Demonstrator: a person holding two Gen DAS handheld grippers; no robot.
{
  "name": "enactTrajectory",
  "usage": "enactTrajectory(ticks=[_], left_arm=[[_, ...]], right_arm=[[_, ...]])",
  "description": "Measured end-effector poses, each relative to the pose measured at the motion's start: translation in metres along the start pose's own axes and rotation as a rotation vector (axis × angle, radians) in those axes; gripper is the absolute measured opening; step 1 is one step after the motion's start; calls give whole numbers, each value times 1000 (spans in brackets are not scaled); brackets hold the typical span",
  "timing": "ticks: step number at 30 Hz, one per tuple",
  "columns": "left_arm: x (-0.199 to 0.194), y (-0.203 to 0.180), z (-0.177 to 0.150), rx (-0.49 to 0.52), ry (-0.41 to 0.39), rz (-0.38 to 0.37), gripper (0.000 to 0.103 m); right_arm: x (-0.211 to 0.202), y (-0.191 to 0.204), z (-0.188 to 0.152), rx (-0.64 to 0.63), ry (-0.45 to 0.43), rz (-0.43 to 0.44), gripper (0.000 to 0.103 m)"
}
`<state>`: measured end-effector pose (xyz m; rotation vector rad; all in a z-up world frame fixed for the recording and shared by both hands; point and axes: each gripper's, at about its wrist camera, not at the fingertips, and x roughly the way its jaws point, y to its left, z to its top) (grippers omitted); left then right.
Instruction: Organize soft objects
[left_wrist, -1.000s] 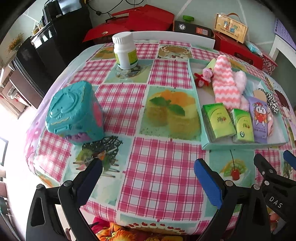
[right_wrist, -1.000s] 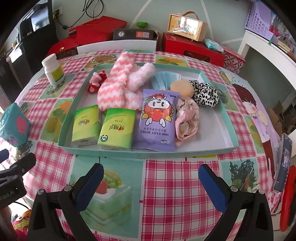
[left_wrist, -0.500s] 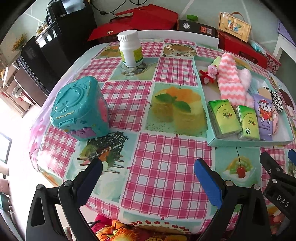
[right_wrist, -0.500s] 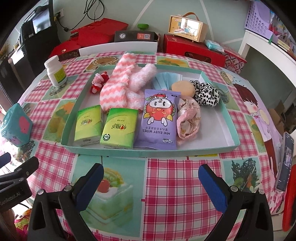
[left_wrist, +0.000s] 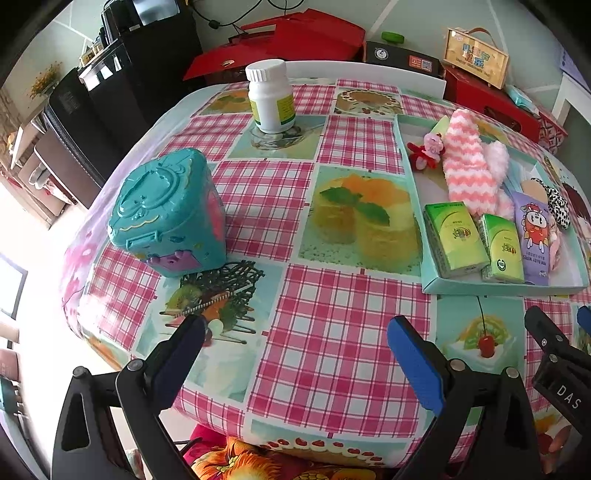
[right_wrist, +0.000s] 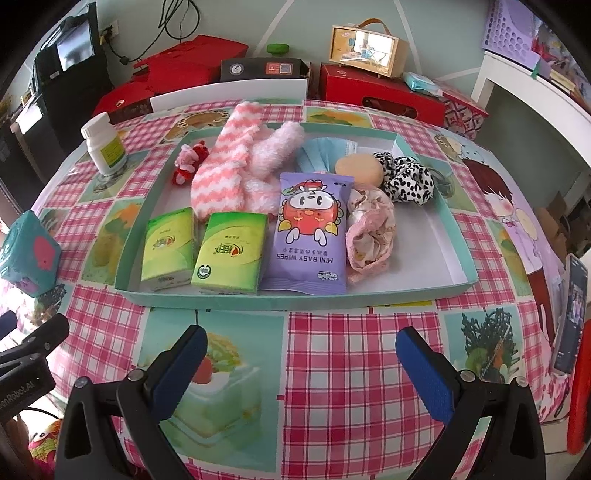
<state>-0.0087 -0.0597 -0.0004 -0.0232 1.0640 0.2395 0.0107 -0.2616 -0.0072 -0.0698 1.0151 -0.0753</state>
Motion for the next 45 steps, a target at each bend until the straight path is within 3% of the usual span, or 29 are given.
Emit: enactTrajectory(ticks=[45], left_arm=[[-6, -3, -1, 17, -24, 37, 99]], right_arm=[[0, 2, 0, -6, 5, -12, 103]])
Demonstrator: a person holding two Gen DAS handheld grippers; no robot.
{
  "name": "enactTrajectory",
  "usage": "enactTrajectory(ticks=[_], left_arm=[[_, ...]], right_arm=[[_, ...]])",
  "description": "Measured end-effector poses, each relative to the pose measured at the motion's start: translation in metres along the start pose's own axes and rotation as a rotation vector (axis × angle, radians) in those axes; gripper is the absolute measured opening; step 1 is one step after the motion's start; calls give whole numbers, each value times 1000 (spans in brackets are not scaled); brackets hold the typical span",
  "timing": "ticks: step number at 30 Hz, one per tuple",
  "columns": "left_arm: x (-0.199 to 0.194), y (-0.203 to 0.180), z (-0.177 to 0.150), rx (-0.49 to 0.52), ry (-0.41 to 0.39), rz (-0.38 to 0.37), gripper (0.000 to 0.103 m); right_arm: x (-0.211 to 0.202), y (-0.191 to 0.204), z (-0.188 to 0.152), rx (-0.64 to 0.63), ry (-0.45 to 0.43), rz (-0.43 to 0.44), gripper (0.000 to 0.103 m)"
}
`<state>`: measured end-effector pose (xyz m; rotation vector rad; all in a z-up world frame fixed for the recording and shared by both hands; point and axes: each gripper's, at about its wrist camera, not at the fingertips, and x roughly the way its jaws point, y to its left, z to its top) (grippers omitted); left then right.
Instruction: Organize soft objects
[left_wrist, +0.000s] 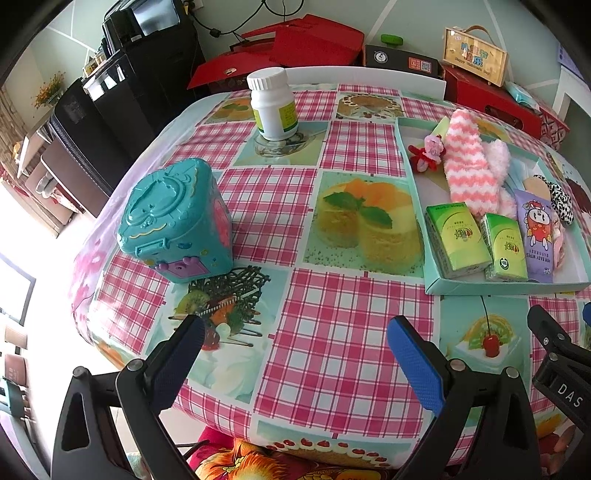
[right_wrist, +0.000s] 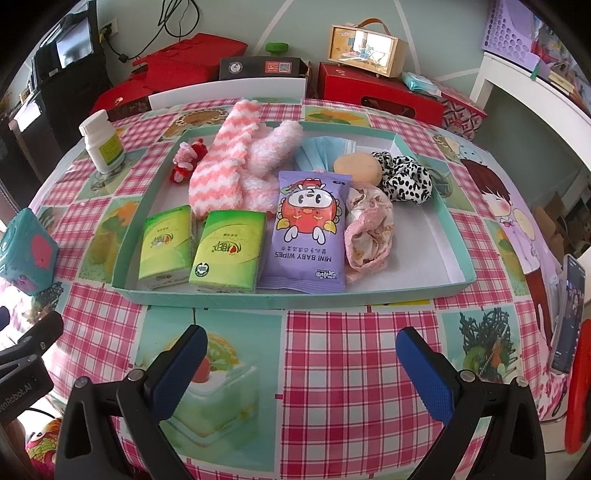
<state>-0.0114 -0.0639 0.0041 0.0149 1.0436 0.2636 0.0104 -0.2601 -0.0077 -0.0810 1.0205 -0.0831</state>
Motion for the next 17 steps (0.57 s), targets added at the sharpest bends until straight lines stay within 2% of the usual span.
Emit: enactTrajectory(ticks=[17], left_arm=[[-3, -1, 0, 2, -15, 2, 99]], right_arm=[[0, 0, 0, -1, 1, 0, 103]])
